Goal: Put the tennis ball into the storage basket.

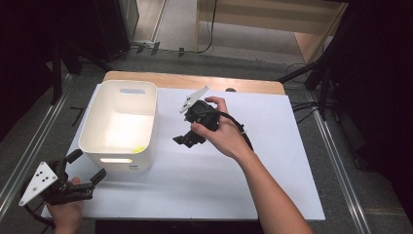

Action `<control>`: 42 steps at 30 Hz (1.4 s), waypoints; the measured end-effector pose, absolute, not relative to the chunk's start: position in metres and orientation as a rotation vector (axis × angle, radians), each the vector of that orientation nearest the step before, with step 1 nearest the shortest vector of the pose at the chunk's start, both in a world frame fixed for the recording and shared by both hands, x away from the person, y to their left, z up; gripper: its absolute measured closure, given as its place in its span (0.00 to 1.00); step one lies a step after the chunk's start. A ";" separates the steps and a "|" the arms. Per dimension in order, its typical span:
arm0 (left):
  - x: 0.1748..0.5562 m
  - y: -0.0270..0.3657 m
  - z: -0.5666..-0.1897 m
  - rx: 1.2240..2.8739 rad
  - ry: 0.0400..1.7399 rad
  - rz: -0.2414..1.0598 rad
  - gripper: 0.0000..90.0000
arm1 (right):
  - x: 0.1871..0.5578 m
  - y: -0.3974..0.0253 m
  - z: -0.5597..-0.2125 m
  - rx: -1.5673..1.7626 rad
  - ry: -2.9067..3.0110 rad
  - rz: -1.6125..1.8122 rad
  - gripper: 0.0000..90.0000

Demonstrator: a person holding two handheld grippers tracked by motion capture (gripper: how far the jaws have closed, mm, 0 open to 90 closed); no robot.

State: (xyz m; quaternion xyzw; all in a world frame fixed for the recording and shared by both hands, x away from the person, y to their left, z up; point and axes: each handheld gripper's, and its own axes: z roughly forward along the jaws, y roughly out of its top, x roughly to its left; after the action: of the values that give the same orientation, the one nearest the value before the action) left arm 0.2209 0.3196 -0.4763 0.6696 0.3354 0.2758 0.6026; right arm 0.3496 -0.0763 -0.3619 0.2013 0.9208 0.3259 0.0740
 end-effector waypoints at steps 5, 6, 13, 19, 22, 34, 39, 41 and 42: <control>0.221 0.319 -0.476 1.553 0.779 0.640 0.00 | 0.344 -0.091 -0.366 0.624 2.752 1.000 0.01; 0.221 0.319 -0.476 1.554 0.779 0.641 0.00 | 0.343 -0.094 -0.367 0.632 2.748 1.003 0.01; 0.221 0.319 -0.476 1.555 0.780 0.641 0.00 | 0.336 -0.114 -0.375 0.687 2.722 1.021 0.01; 0.221 0.319 -0.476 1.557 0.776 0.642 0.00 | 0.328 -0.132 -0.383 0.752 2.679 1.038 0.01; 0.221 0.319 -0.477 1.557 0.778 0.641 0.00 | 0.324 -0.142 -0.387 0.773 2.664 1.048 0.01; 0.221 0.318 -0.477 1.565 0.776 0.648 0.00 | 0.307 -0.180 -0.405 0.866 2.587 1.123 0.01; 0.221 0.318 -0.477 1.567 0.776 0.649 0.00 | 0.301 -0.193 -0.410 0.890 2.560 1.146 0.01; 0.221 0.317 -0.477 1.565 0.777 0.647 0.00 | 0.299 -0.199 -0.412 0.897 2.546 1.155 0.01; 0.221 0.317 -0.477 1.565 0.777 0.647 0.00 | 0.297 -0.201 -0.413 0.907 2.540 1.160 0.01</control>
State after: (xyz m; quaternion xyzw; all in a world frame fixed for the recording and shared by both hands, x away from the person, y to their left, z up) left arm 0.2207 0.3173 -0.4766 0.6741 0.3346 0.2786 0.5967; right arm 0.2972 -0.2015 -0.4133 0.3074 0.8606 0.3929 0.1028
